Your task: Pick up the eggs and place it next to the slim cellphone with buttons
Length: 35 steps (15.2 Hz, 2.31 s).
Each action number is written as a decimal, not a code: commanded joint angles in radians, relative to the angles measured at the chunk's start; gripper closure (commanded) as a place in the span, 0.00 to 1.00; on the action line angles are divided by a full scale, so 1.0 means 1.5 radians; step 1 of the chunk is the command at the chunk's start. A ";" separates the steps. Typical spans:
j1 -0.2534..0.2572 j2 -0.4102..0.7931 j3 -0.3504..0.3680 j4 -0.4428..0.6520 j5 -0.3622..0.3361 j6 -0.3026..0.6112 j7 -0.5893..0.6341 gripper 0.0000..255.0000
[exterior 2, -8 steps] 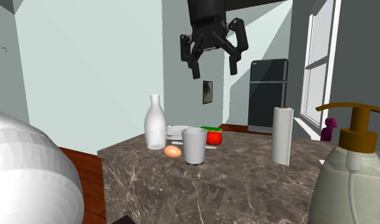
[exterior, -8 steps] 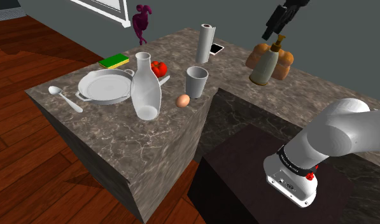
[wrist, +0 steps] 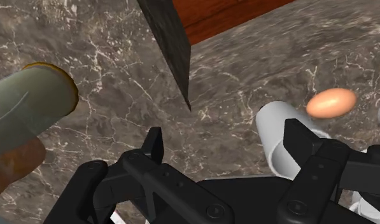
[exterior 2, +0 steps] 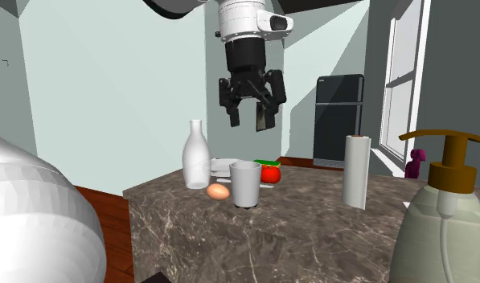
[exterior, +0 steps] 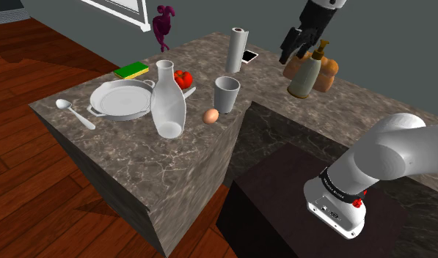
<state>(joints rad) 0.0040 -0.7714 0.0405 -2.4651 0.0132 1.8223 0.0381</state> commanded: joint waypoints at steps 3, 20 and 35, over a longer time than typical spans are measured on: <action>0.004 0.046 0.049 -0.019 0.042 0.048 0.096 0.00; 0.009 0.406 0.227 0.049 0.141 0.300 0.468 0.00; 0.016 0.526 0.248 0.061 0.118 0.404 0.537 0.00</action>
<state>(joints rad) 0.0295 0.0137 0.4148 -2.3709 0.1899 2.4293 0.8439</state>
